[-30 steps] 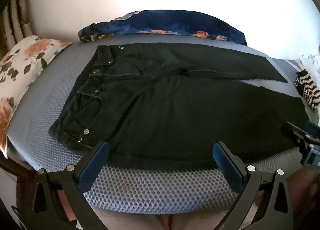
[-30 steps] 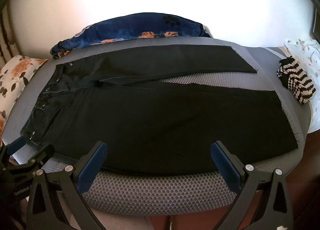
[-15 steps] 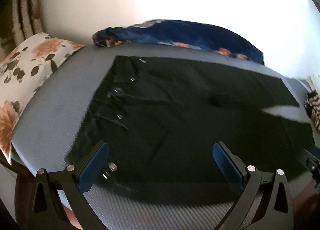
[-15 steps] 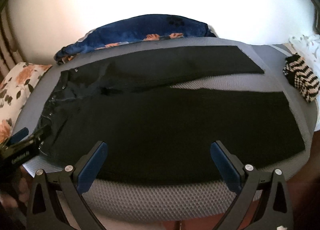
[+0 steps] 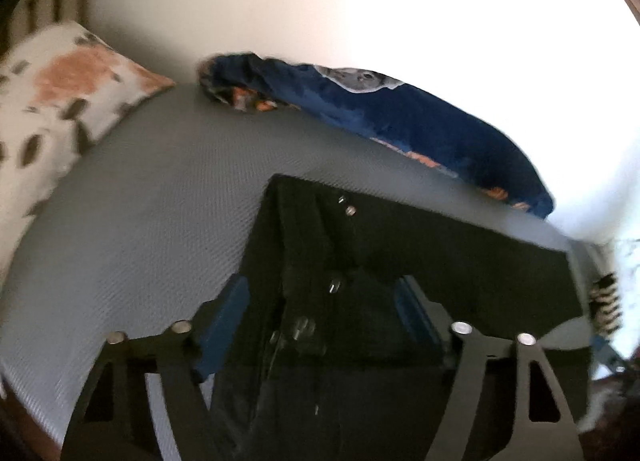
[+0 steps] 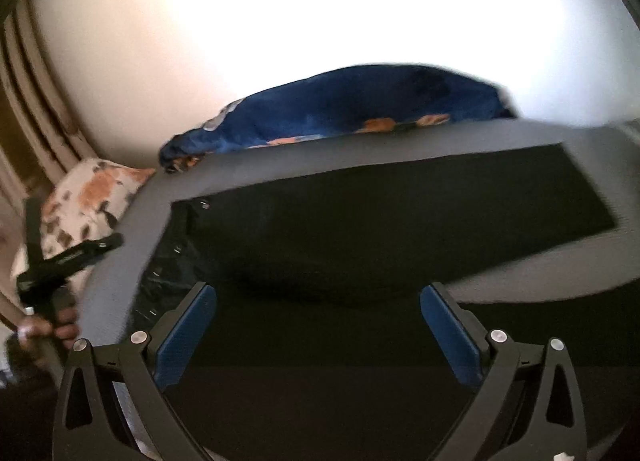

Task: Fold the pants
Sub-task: 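Grasp the waistband of the black jeans with both grippers and lift it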

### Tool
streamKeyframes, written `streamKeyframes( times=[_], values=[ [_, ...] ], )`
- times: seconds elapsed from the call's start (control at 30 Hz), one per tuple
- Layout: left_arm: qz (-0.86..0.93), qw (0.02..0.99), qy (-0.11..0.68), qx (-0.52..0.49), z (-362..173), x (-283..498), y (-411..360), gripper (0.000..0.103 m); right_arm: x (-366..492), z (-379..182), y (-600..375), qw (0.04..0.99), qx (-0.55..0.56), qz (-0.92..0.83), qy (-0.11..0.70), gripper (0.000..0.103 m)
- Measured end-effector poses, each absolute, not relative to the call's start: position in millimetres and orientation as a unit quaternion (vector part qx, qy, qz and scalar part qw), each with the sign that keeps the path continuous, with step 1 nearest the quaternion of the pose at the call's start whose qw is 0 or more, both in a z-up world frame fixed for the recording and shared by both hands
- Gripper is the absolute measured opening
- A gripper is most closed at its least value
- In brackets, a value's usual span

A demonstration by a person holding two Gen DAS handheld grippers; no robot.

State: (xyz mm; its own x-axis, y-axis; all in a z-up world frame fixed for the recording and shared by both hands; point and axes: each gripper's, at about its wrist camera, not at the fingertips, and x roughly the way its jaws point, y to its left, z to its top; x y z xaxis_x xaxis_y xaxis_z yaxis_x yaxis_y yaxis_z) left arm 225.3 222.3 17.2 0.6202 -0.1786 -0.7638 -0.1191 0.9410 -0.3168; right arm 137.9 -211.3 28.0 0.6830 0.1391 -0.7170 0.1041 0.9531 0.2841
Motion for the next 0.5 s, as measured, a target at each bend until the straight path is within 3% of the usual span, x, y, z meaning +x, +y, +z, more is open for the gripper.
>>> streamKeyframes(
  times=[0.1, 0.27, 0.5],
  values=[
    [-0.056, 0.861, 0.452, -0.228, 3, 261, 245, 0.064, 165, 25, -213, 0.904, 0.149, 0.005, 0.401, 0.102],
    [-0.126, 0.789, 0.482, -0.360, -35, 309, 279, 0.064, 192, 16, -216, 0.900, 0.146, -0.008, 0.411, 0.102],
    [-0.119, 0.768, 0.498, -0.386, -65, 345, 304, 0.064, 220, 0, -220, 0.889, 0.155, -0.020, 0.431, 0.102]
  ],
)
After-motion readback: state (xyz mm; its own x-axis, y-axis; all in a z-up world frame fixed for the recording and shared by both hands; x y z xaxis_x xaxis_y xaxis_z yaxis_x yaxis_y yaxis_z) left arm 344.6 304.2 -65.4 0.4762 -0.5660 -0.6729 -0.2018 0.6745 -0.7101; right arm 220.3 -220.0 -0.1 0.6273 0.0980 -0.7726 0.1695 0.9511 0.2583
